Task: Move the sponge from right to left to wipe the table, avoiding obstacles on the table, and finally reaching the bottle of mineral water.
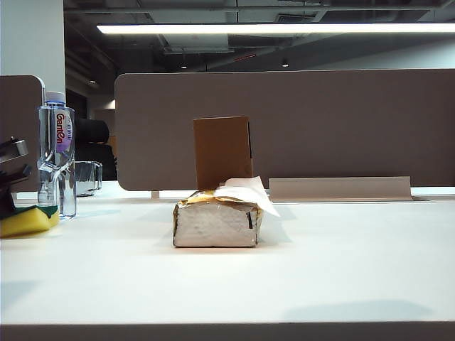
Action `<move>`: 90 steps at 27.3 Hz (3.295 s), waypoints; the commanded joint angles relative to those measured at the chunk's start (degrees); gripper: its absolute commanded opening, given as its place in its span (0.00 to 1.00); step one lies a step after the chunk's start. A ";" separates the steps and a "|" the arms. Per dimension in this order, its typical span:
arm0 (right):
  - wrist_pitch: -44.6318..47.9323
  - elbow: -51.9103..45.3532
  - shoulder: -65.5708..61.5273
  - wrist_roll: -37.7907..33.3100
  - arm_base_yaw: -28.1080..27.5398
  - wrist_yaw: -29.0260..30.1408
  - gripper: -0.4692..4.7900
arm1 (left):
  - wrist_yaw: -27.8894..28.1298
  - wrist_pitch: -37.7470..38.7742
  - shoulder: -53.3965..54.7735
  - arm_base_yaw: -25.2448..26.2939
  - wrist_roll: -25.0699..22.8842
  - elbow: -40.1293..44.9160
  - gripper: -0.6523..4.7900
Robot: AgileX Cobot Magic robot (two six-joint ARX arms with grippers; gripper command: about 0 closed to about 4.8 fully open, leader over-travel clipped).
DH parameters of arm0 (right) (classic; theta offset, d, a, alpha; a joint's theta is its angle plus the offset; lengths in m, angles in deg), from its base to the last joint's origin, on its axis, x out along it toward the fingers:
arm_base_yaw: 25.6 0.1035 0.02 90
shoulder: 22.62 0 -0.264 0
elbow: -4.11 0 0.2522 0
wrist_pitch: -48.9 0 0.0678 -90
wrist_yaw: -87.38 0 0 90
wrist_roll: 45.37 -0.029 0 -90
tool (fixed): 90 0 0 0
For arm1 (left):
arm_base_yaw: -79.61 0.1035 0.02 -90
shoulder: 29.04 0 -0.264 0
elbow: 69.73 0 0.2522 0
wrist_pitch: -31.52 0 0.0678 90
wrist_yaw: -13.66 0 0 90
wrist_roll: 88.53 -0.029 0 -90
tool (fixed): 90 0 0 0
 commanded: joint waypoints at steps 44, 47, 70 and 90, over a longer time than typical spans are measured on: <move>1.11 0.31 0.07 -0.72 0.04 0.68 0.52 | -4.63 11.56 -26.75 -0.15 1.97 -0.44 0.65; 1.49 0.31 0.07 -0.70 0.04 0.70 0.52 | -6.45 13.35 -31.87 -0.15 3.82 -0.42 0.65; 3.28 2.54 6.88 4.92 0.02 -14.99 0.49 | -9.01 26.93 -62.84 -11.91 9.03 -0.42 0.65; -3.74 5.97 10.16 12.37 1.22 -32.39 0.49 | -6.10 41.53 -78.88 -16.70 7.48 -0.33 0.65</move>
